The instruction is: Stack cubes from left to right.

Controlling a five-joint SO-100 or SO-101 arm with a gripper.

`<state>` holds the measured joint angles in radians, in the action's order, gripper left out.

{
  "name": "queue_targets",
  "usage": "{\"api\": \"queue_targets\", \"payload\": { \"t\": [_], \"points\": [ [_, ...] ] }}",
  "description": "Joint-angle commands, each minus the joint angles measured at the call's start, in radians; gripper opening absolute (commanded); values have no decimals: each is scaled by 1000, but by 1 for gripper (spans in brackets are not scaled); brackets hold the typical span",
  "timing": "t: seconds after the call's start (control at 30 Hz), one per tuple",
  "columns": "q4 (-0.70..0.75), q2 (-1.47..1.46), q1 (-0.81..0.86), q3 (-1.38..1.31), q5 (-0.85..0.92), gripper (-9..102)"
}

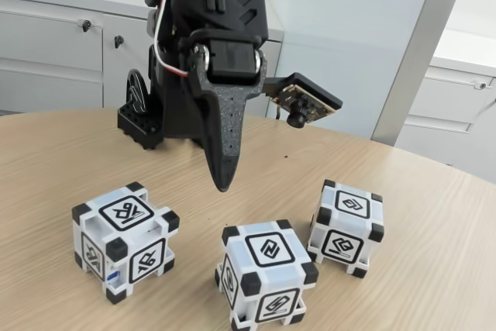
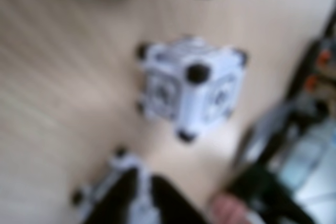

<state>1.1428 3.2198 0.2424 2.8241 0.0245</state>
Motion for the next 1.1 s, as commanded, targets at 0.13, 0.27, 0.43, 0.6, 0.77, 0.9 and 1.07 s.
{"api": "queue_targets", "payload": {
  "t": [0.13,0.27,0.43,0.6,0.77,0.9,1.07],
  "points": [
    [-3,43,-6,-5,20,0],
    [-3,31,-6,-20,87,0],
    [2,25,-8,-66,100,0],
    [80,-8,-8,-207,83,0],
    [140,-276,-8,-420,61,0],
    [143,-572,-9,-670,41,0],
    [144,-864,-9,-997,110,3]
  ]
}}
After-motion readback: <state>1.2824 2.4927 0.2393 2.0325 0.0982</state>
